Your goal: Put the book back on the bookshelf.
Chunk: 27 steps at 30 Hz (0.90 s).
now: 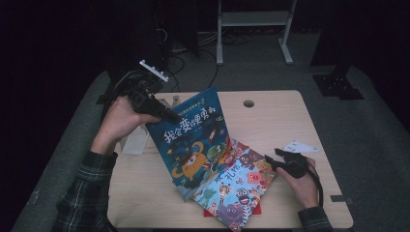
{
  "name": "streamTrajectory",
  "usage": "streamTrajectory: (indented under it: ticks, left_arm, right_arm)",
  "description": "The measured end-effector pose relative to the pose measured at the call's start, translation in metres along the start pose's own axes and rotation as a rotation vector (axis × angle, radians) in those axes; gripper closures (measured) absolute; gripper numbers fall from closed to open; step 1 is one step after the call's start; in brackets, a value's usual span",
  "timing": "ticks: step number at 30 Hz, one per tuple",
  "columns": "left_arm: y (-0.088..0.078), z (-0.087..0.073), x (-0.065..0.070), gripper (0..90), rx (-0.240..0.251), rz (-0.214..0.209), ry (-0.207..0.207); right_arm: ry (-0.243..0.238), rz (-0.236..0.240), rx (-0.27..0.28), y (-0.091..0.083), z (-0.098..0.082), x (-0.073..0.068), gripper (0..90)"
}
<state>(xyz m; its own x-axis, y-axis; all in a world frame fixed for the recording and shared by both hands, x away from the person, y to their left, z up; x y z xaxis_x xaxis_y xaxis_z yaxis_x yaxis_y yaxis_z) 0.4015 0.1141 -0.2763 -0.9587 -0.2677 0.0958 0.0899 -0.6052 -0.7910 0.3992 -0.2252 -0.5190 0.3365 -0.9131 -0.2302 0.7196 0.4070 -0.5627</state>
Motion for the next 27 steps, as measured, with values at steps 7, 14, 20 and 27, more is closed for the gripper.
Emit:
streamTrajectory:
  ticks: [7,14,20,27]
  left_arm:
    - [-0.007,0.009,0.011,82.7,-0.013,0.014,0.06]
    - [-0.019,0.013,0.013,82.6,0.012,0.058,0.087]
    - [-0.033,0.005,0.012,82.7,0.017,0.072,0.081]
    - [-0.055,-0.015,0.008,82.6,0.045,0.099,0.035]
  right_arm:
    - [0.062,-0.226,0.001,0.008,-0.002,0.065,30.8]
    - [0.046,-0.309,-0.015,0.019,-0.005,0.086,28.3]
    - [0.067,-0.304,-0.025,0.026,-0.006,0.088,26.7]
    - [0.153,-0.272,-0.045,0.026,-0.008,0.092,26.6]
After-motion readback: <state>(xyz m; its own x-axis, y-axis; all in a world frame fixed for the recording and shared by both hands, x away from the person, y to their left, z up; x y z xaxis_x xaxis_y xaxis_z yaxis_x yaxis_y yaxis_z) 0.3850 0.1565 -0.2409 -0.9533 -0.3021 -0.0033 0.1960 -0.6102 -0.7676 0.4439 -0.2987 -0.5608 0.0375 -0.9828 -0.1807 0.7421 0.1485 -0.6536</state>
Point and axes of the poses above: each handheld gripper's, and its own axes: y roughly forward along the jaws, z roughly out of its top, x roughly to its right, the point moved 9 cm from there along y, roughly forward along the jaws, and after that the axes turned 15 degrees about y, right-handed, at the moved point
